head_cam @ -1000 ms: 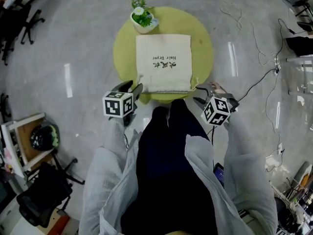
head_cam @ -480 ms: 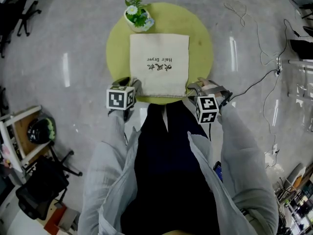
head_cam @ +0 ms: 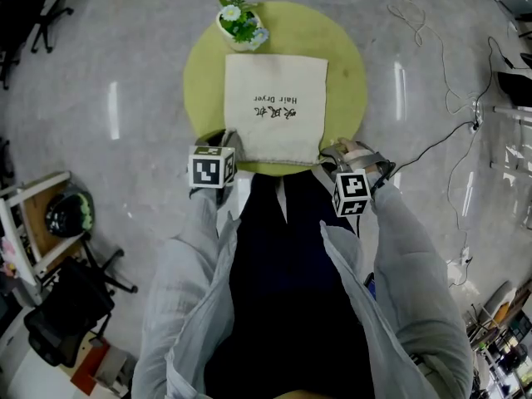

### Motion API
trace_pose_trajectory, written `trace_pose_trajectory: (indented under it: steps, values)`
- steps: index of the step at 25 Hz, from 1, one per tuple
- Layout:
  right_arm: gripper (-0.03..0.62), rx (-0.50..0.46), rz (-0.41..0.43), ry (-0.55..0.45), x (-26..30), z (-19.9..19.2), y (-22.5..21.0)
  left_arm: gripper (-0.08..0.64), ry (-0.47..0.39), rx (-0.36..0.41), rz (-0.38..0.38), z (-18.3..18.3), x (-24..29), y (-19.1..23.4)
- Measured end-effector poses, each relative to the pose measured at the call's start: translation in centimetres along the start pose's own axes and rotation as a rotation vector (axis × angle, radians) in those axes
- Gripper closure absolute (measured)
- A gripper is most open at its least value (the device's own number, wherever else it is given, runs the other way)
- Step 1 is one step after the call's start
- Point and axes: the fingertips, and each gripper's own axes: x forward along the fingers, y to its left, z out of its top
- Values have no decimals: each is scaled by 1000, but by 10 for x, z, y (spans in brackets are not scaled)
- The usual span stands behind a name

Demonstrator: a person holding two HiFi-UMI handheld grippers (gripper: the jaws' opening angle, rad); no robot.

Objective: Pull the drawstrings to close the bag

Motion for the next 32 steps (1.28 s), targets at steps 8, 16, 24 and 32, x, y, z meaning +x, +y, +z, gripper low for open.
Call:
trace_pose_trajectory:
  steps: [8, 16, 24, 32]
  values:
    - [572, -3, -78, 56, -7, -3, 11, 506, -84, -38, -3, 0, -29, 4]
    - [575, 37, -156, 162, -16, -10, -2, 511, -99, -81, 60, -25, -55, 27]
    - [577, 125, -188, 222, -27, -14, -15, 511, -215, -306, 89, -25, -67, 47]
    - [577, 253, -205, 228, -36, -16, -22, 512, -339, -717, 108, -33, -65, 72]
